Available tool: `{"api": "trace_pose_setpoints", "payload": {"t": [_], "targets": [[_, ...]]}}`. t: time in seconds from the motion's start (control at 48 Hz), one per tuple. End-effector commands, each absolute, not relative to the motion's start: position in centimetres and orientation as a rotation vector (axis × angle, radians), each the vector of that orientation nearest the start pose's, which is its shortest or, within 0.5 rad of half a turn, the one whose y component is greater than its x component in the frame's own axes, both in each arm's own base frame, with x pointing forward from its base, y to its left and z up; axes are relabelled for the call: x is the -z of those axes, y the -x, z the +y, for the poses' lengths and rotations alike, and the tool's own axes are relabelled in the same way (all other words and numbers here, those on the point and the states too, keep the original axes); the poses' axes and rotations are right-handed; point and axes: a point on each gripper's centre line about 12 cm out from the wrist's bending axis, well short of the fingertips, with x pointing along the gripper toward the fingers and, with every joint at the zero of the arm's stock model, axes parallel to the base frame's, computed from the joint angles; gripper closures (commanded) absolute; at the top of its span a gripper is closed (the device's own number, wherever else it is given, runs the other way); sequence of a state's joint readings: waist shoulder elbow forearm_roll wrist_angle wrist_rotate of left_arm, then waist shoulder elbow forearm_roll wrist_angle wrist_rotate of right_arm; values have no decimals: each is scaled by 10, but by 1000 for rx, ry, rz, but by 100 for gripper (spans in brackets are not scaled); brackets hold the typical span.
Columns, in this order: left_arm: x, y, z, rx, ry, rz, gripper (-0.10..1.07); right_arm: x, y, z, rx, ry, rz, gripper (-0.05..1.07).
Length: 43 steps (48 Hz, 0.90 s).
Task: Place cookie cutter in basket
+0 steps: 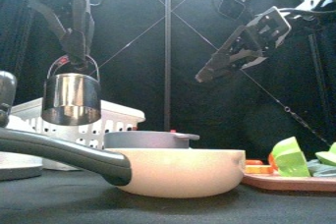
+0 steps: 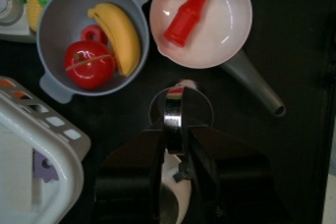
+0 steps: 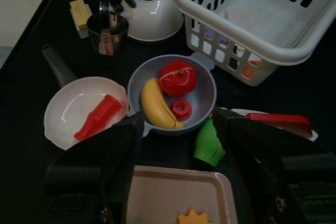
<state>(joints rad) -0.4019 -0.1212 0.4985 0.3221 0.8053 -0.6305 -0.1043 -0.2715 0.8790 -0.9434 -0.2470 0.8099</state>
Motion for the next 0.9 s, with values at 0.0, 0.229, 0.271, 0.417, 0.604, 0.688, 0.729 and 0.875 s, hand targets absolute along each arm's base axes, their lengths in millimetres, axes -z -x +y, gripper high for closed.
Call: {"api": "trace_pose_setpoints", "payload": {"t": [0.0,0.229,0.271,0.417,0.604,0.688,0.729,0.875], "targets": [[-238,-335,-111,-65,34,1047,37,-221,-328,-11,-119,52,413,12],[-278,-331,-90,-157,76,1066,37,-220,-327,-11,-119,53,415,12],[-282,-330,-85,-182,73,1077,37,-220,-327,-11,-118,52,415,12],[-310,-326,-58,-299,28,1068,37,-220,-327,-11,-117,51,415,12],[-336,-308,-16,-463,-14,1026,37,-219,-326,-10,-123,58,420,12],[-339,-296,5,-523,-4,1013,37,-218,-326,-10,-124,57,421,12],[-339,-290,13,-547,6,1011,37,-218,-326,-10,-124,57,421,12],[-323,-259,49,-669,81,1026,37,-218,-326,-10,-123,60,420,12]]}}
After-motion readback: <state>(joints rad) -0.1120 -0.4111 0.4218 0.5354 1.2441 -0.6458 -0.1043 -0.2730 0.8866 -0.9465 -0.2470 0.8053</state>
